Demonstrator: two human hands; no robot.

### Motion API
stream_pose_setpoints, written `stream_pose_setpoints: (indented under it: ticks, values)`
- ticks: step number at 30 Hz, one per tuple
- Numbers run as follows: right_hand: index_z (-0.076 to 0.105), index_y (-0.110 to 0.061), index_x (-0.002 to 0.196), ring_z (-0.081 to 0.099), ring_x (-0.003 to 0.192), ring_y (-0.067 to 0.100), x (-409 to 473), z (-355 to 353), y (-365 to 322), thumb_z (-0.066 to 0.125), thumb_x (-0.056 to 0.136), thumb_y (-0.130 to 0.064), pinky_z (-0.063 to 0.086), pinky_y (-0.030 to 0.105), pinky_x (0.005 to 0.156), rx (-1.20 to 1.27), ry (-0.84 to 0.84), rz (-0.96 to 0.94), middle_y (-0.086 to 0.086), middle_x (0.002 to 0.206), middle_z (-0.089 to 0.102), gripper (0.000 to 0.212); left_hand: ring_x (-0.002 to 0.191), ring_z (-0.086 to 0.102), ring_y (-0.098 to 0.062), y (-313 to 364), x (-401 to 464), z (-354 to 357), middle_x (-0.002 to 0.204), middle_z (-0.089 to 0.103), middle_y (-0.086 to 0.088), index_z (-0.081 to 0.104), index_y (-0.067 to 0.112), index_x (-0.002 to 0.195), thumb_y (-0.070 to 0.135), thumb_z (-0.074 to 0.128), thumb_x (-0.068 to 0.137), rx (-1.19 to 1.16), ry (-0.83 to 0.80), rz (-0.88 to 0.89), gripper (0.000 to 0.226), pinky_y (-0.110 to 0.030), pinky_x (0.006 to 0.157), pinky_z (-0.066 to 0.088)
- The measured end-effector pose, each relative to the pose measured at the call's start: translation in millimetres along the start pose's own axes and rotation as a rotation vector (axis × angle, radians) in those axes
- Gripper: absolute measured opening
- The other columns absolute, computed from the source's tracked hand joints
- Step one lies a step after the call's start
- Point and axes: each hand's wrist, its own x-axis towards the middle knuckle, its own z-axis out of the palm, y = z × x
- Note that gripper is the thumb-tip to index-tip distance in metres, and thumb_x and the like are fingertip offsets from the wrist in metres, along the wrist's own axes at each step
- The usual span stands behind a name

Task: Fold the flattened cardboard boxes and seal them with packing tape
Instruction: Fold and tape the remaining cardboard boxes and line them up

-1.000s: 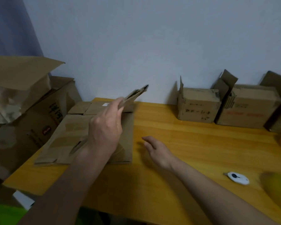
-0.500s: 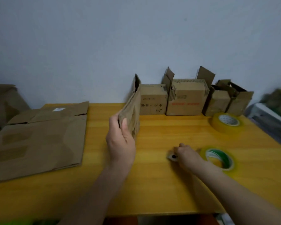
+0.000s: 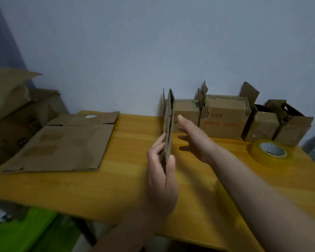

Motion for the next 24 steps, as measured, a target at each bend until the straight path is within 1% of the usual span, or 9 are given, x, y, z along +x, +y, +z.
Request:
stream_pose_setpoints:
  ticks: [2, 4, 7, 9, 12, 15, 18, 20, 24]
  values:
    - [0.031, -0.026, 0.146, 0.041, 0.132, 0.028, 0.4, 16.5, -7.4, 0.056, 0.072, -0.076, 0.037, 0.056, 0.105, 0.108, -0.046, -0.013, 0.001, 0.146, 0.041, 0.093, 0.135, 0.037, 0.001, 13.9, 5.2, -6.7, 0.146, 0.033, 0.028, 0.027, 0.028, 0.145, 0.059, 0.036, 0.091, -0.05, -0.12, -0.162, 0.063, -0.017, 0.103, 0.038]
    - [0.027, -0.025, 0.148, 0.04, 0.133, 0.026, 0.3, 28.7, -8.4, 0.055, 0.077, -0.072, 0.036, 0.055, 0.107, 0.151, 0.001, -0.035, 0.0, 0.146, 0.041, 0.09, 0.137, 0.033, -0.003, 23.9, 24.6, -14.3, 0.149, 0.031, 0.023, 0.019, 0.037, 0.149, 0.083, 0.024, 0.081, -0.053, -0.213, -0.449, 0.082, -0.018, 0.105, 0.035]
    - [0.04, -0.025, 0.143, 0.048, 0.126, 0.023, -3.9, 40.0, -8.2, 0.053, 0.072, -0.075, 0.038, 0.052, 0.106, 0.17, 0.022, -0.033, -0.001, 0.14, 0.05, 0.088, 0.125, 0.042, -0.011, 29.5, 60.0, -22.5, 0.125, 0.05, 0.014, 0.036, 0.031, 0.144, 0.071, 0.022, 0.088, -0.189, -0.299, -0.753, 0.07, -0.036, 0.106, 0.036]
    - [0.053, -0.022, 0.132, 0.058, 0.115, 0.023, -9.2, 46.5, -9.3, 0.048, 0.084, -0.064, 0.045, 0.049, 0.101, 0.19, 0.061, -0.027, 0.002, 0.125, 0.062, 0.064, 0.119, 0.051, -0.019, 29.9, 76.4, -27.5, 0.112, 0.059, 0.01, 0.052, 0.033, 0.125, 0.065, 0.026, 0.094, -0.208, -0.362, -0.85, 0.052, -0.041, 0.102, 0.042]
    - [0.06, -0.016, 0.117, 0.064, 0.1, 0.026, -14.9, 51.4, -11.4, 0.042, 0.098, -0.041, 0.052, 0.043, 0.088, 0.203, 0.13, -0.013, 0.008, 0.106, 0.069, 0.036, 0.113, 0.058, -0.032, 24.7, 90.2, -33.4, 0.108, 0.064, -0.003, 0.059, 0.031, 0.101, 0.071, 0.032, 0.091, -0.099, -0.456, -0.919, 0.049, -0.056, 0.1, 0.044]
    - [0.063, -0.012, 0.105, 0.064, 0.091, 0.026, -23.6, 57.0, -15.5, 0.043, 0.097, -0.03, 0.051, 0.037, 0.073, 0.166, 0.169, -0.016, 0.01, 0.097, 0.067, 0.028, 0.097, 0.064, -0.036, 15.3, 106.0, -37.8, 0.094, 0.063, -0.006, 0.061, 0.028, 0.092, 0.072, 0.035, 0.09, -0.014, -0.484, -0.943, 0.052, -0.057, 0.09, 0.052]
    - [0.064, -0.014, 0.105, 0.065, 0.091, 0.029, -30.9, 59.5, -20.3, 0.045, 0.095, -0.017, 0.052, 0.035, 0.071, 0.092, 0.152, -0.025, 0.012, 0.096, 0.069, 0.022, 0.089, 0.058, -0.026, 5.8, 122.1, -37.1, 0.105, 0.059, -0.004, 0.061, 0.02, 0.109, 0.069, 0.04, 0.09, 0.044, -0.431, -0.943, 0.056, -0.044, 0.084, 0.054]
    - [0.064, -0.018, 0.11, 0.067, 0.09, 0.026, -37.1, 61.2, -22.6, 0.049, 0.092, -0.01, 0.053, 0.033, 0.067, 0.004, 0.11, -0.018, 0.011, 0.097, 0.071, 0.024, 0.087, 0.052, -0.02, -4.7, 132.3, -33.5, 0.123, 0.054, -0.003, 0.051, 0.015, 0.132, 0.058, 0.045, 0.094, 0.073, -0.328, -0.912, 0.058, -0.03, 0.068, 0.047]
    - [0.052, -0.025, 0.111, 0.067, 0.081, 0.024, -47.9, 58.6, -24.4, 0.05, 0.093, -0.01, 0.057, 0.038, 0.071, -0.235, 0.054, 0.043, 0.01, 0.092, 0.071, 0.023, 0.108, 0.054, -0.026, -26.6, 140.7, -32.1, 0.149, 0.04, -0.001, 0.031, 0.025, 0.15, 0.034, 0.037, 0.104, 0.208, -0.183, -0.78, 0.048, -0.034, 0.075, 0.048]
